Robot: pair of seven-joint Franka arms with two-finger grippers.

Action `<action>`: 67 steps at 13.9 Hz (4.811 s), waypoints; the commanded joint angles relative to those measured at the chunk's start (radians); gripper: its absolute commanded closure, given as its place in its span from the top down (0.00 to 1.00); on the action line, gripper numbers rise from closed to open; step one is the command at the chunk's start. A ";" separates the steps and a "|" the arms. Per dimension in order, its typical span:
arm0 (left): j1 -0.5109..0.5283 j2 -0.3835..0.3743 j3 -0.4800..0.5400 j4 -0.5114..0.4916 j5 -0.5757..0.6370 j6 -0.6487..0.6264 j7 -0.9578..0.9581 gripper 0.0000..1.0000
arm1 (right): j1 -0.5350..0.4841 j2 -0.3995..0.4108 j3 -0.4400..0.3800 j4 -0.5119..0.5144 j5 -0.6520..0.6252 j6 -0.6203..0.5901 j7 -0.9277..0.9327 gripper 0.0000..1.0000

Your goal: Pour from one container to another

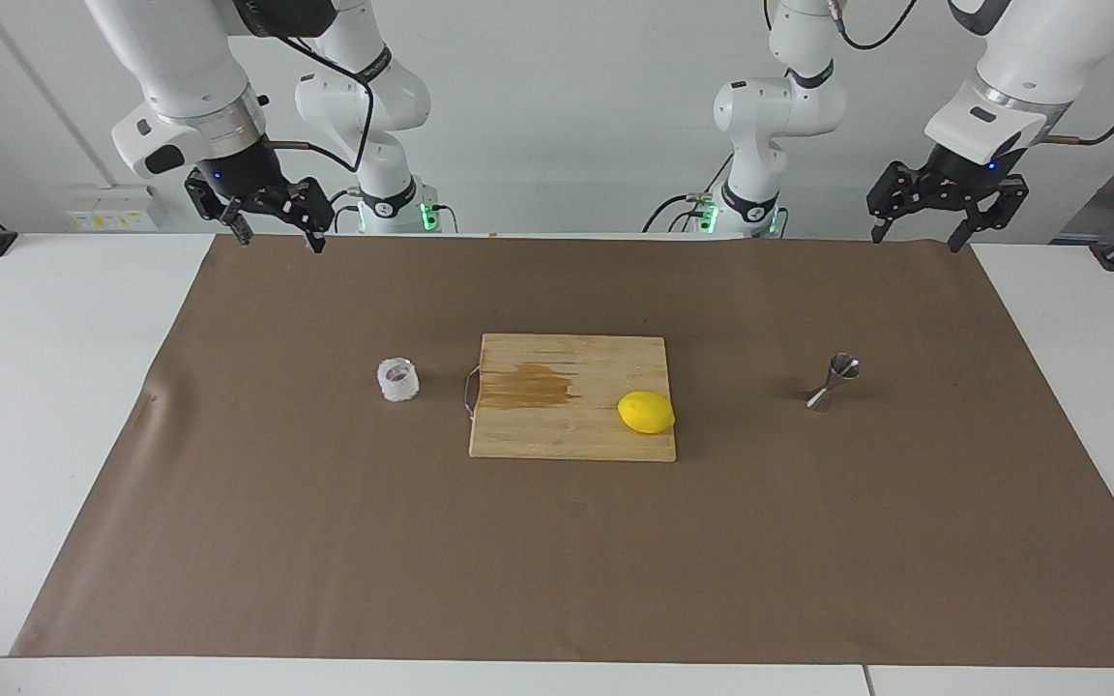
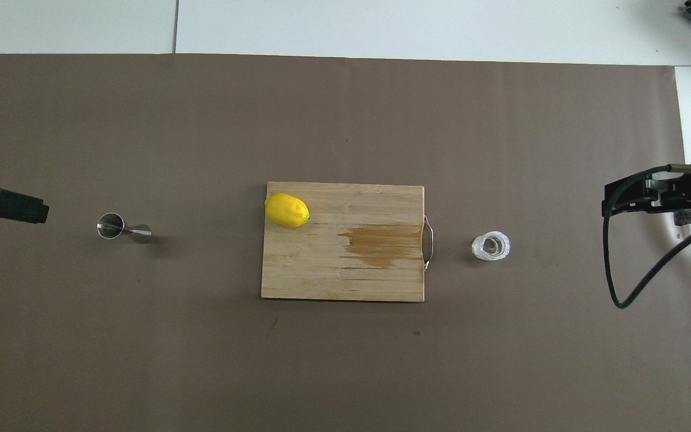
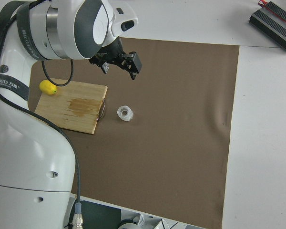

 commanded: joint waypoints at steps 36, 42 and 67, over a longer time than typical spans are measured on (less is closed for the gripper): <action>0.353 0.294 0.004 -0.135 -0.408 0.131 -0.660 1.00 | -0.020 -0.022 0.012 -0.024 0.006 0.000 -0.026 1.00; 0.451 0.395 0.004 -0.170 -0.574 0.143 -0.753 1.00 | -0.020 -0.022 0.012 -0.024 0.006 -0.002 -0.026 1.00; 0.408 0.323 0.001 -0.574 -0.999 0.337 -0.814 1.00 | -0.020 -0.022 0.012 -0.024 0.006 -0.002 -0.026 1.00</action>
